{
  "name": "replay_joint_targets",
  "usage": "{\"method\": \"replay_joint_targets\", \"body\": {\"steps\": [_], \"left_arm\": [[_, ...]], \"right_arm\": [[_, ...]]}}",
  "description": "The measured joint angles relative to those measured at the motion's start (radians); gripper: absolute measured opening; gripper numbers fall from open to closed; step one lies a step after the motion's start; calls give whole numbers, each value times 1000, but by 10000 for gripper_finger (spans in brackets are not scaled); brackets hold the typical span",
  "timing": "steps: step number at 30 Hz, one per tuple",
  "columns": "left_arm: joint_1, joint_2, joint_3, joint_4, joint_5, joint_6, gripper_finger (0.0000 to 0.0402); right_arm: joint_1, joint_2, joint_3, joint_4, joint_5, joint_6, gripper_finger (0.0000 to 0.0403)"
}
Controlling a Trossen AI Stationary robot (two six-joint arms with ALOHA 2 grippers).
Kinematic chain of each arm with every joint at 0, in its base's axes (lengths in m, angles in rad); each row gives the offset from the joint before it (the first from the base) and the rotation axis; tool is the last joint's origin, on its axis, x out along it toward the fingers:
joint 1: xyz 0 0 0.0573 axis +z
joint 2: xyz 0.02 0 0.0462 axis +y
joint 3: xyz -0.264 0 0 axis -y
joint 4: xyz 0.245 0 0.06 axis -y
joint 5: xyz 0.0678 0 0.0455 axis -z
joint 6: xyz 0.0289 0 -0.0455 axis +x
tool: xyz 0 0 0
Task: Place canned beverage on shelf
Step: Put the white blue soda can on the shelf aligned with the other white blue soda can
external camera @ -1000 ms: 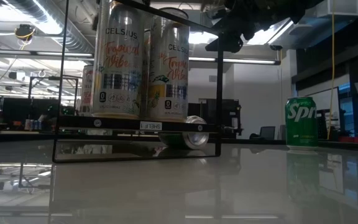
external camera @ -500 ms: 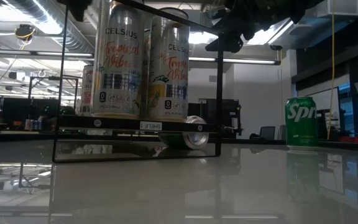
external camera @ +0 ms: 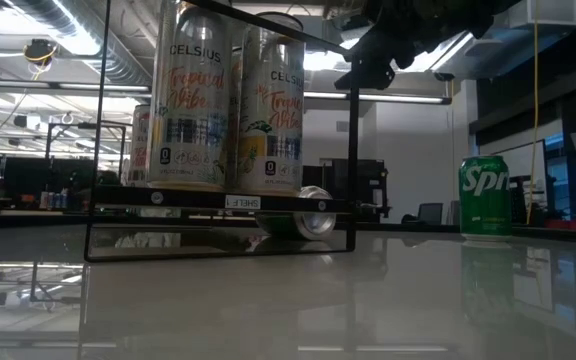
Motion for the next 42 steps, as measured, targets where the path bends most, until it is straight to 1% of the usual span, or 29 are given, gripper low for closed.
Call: {"method": "replay_joint_targets", "body": {"steps": [3,7,12,17,23,28,32,34,39,42], "left_arm": [[-68,-1,-16,33,-61,-35,290],[-134,0,-29,53,-72,-79,290],[-178,0,-36,61,-73,-158,290],[-185,0,-36,61,-92,-223,290],[-185,0,-36,61,-93,-232,305],[-184,0,-36,61,-96,-232,339],[-185,9,-36,60,-134,-231,360],[-194,24,-36,59,-148,-218,363],[-213,70,-36,59,-147,-153,364],[-216,97,-36,59,-142,-144,364]], "right_arm": [[0,0,0,1,0,0,380],[0,0,0,1,0,0,380],[0,0,0,2,0,0,380],[0,0,0,2,0,0,380],[0,0,0,3,0,0,380],[0,0,0,3,0,0,380],[0,0,0,3,0,0,380],[0,0,0,2,0,0,380],[0,0,0,2,0,0,380],[0,0,0,3,0,0,380]]}}
